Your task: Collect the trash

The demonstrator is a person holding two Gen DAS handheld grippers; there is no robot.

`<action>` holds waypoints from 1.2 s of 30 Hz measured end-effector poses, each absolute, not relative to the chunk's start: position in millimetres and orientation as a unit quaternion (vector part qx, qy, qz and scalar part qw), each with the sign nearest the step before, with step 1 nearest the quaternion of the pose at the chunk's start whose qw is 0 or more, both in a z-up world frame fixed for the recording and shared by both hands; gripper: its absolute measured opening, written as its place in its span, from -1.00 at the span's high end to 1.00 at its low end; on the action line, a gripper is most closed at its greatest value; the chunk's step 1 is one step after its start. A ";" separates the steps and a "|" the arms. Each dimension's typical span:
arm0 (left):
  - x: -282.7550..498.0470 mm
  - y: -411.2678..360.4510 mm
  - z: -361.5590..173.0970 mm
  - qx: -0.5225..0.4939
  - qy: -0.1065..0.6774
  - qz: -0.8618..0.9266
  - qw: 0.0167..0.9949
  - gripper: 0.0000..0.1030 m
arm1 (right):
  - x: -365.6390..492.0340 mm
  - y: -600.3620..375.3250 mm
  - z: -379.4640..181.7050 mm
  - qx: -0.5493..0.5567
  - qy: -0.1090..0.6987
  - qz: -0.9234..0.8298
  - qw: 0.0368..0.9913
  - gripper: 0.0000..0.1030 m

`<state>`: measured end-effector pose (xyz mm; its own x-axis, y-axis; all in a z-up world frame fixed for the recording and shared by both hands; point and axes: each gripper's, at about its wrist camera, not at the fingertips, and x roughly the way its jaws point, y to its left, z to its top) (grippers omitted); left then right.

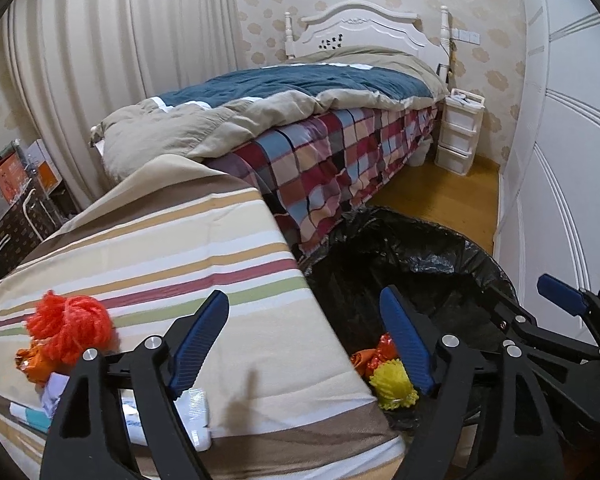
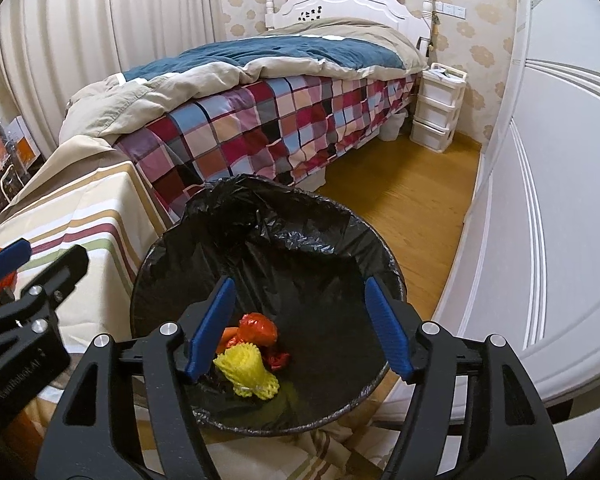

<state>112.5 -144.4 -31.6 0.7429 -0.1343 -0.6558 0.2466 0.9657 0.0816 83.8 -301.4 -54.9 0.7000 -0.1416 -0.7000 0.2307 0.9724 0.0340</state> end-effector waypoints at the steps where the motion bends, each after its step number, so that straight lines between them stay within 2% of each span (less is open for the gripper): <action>1: 110.7 -141.7 -29.5 0.081 0.342 -0.100 0.931 -0.53 | 81.7 -301.0 -54.2 0.061 0.374 -0.101 0.920 -0.29; 18: 66.2 -62.5 -17.6 0.061 0.339 -0.047 0.938 -0.55 | 52.4 -231.5 -42.0 0.048 0.371 -0.043 0.926 -0.40; 36: 37.1 66.6 -35.2 0.042 0.359 0.073 0.930 -0.55 | 98.0 -133.9 -46.1 -0.007 0.410 0.034 0.911 -0.40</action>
<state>37.1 66.6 -35.2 0.7316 0.1652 -0.6614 -0.1053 0.9859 0.1297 98.0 -133.9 -46.1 0.6617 0.0565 -0.7477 -0.0681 0.9976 0.0151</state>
